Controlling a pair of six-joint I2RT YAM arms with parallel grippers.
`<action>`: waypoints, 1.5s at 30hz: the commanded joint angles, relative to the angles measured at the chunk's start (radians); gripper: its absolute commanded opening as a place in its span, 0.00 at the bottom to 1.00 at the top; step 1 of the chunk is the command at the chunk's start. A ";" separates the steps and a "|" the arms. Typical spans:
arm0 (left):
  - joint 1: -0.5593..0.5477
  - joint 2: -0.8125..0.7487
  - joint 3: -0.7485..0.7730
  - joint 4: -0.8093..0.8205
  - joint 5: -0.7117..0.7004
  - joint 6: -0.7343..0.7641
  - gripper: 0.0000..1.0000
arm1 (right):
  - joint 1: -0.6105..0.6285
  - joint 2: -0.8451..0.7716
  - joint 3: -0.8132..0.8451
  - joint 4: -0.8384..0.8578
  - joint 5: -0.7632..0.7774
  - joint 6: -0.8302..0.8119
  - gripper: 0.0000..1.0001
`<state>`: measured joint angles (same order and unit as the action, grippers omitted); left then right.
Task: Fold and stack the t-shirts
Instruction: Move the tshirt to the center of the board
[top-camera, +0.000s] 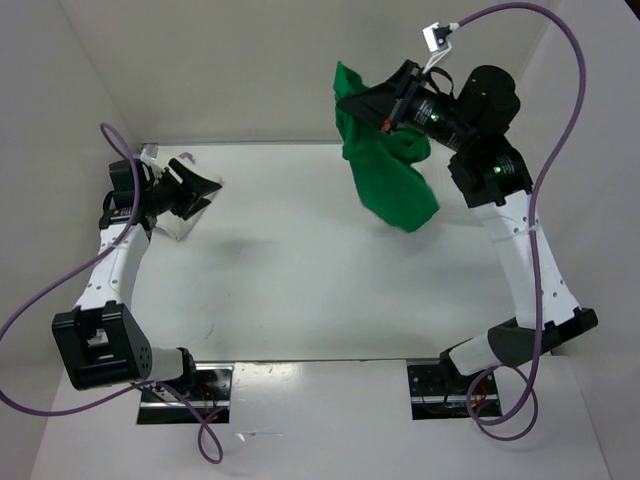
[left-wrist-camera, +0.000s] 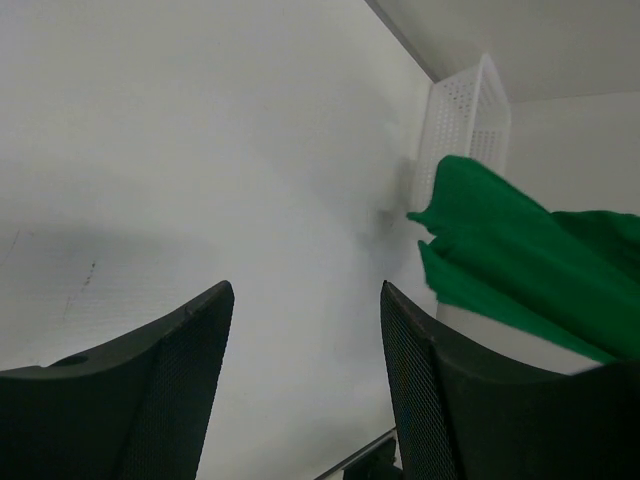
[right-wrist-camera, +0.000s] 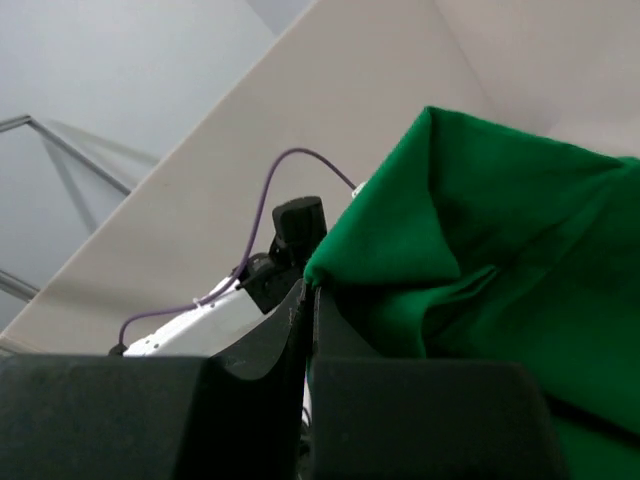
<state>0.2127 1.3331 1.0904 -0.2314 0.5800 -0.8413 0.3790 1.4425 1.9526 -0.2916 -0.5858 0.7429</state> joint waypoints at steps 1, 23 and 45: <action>-0.004 0.003 -0.021 0.027 0.017 0.007 0.68 | 0.024 0.022 -0.044 0.080 0.006 0.024 0.01; -0.004 0.034 0.085 -0.031 -0.011 0.048 0.69 | -0.310 0.024 -0.452 0.179 0.016 0.052 0.01; -0.426 0.334 0.035 -0.034 -0.469 0.102 0.70 | -0.368 -0.201 -1.067 -0.021 0.380 -0.068 0.44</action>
<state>-0.2054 1.6657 1.0763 -0.2684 0.2256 -0.7605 0.0067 1.2926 0.9031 -0.3157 -0.2672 0.6971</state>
